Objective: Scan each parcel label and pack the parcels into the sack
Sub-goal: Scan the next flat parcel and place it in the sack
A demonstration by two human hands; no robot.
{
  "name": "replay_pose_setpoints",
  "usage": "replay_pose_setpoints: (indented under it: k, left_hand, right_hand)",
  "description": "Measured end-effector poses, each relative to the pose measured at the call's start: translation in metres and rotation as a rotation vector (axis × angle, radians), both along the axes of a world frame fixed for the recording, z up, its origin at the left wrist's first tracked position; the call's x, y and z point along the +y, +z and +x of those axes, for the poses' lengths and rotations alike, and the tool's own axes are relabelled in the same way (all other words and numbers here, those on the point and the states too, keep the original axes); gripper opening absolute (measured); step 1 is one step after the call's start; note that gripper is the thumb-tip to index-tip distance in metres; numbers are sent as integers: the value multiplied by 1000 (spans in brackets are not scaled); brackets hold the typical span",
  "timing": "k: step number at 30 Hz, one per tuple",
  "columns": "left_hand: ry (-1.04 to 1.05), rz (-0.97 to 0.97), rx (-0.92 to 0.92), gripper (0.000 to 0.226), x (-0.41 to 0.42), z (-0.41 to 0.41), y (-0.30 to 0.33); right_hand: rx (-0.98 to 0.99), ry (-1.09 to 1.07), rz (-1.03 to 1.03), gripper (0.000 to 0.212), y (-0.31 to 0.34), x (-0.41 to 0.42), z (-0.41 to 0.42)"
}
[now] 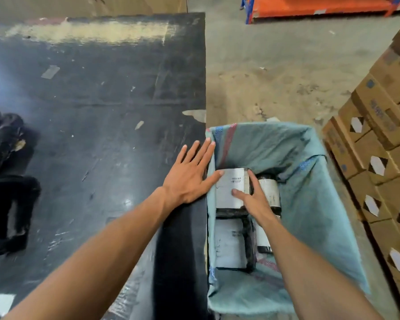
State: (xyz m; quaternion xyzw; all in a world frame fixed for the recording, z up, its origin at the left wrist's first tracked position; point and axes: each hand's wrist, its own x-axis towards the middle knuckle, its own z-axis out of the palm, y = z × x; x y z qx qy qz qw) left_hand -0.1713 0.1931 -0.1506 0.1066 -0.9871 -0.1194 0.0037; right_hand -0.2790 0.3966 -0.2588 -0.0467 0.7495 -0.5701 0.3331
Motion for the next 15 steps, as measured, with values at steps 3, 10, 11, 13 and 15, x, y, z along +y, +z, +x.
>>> replay_pose_setpoints:
  k: [3, 10, 11, 13, 15]
  left_hand:
    - [4, 13, -8, 85, 1, 2, -1]
    - [19, -17, -4, 78, 1, 2, -1]
    - [18, -22, -5, 78, 1, 3, -1]
    - [18, -29, -15, 78, 2, 3, 1]
    - [20, -37, -28, 79, 3, 3, 3]
  right_hand:
    - [-44, 29, 36, 88, -28, -7, -7]
    - [56, 343, 298, 92, -59, -7, -28]
    - [84, 400, 387, 95, -61, -6, -30]
    - [162, 509, 528, 105, -64, -6, -29]
    - [261, 583, 635, 125, -64, -9, -24]
